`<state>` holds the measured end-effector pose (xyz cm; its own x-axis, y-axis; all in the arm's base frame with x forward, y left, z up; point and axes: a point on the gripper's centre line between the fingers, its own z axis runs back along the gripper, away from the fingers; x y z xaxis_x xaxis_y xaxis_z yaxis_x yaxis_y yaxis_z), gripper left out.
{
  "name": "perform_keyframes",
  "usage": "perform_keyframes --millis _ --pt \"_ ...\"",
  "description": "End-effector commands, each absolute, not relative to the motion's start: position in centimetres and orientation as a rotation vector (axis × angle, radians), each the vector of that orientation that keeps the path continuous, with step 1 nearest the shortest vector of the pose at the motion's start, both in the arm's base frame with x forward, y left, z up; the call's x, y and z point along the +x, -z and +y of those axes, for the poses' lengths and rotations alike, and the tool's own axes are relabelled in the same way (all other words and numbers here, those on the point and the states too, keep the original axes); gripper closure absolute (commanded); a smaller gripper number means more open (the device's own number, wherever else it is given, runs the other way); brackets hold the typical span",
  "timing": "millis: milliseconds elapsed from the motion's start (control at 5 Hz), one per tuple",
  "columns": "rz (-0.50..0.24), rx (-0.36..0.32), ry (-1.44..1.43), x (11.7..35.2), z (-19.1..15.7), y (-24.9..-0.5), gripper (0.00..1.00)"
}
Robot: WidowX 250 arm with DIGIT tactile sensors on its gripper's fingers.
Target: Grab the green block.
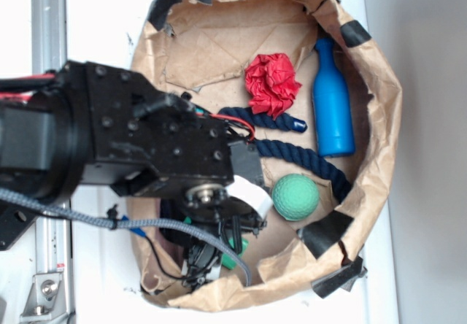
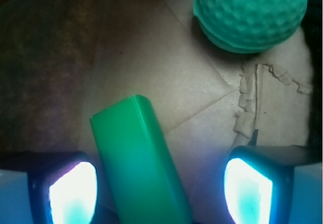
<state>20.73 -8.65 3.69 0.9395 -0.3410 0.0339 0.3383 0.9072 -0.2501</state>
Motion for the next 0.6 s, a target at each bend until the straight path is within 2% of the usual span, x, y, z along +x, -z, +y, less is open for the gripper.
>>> perform_keyframes --millis 0,200,400 --pt "0.133 -0.228 0.532 20.7 -12.2 -0.4 0.00" --pt "0.180 -0.203 0.569 20.4 -13.6 1.0 0.00" --pt "0.160 -0.092 0.458 20.4 -10.9 0.0 0.00"
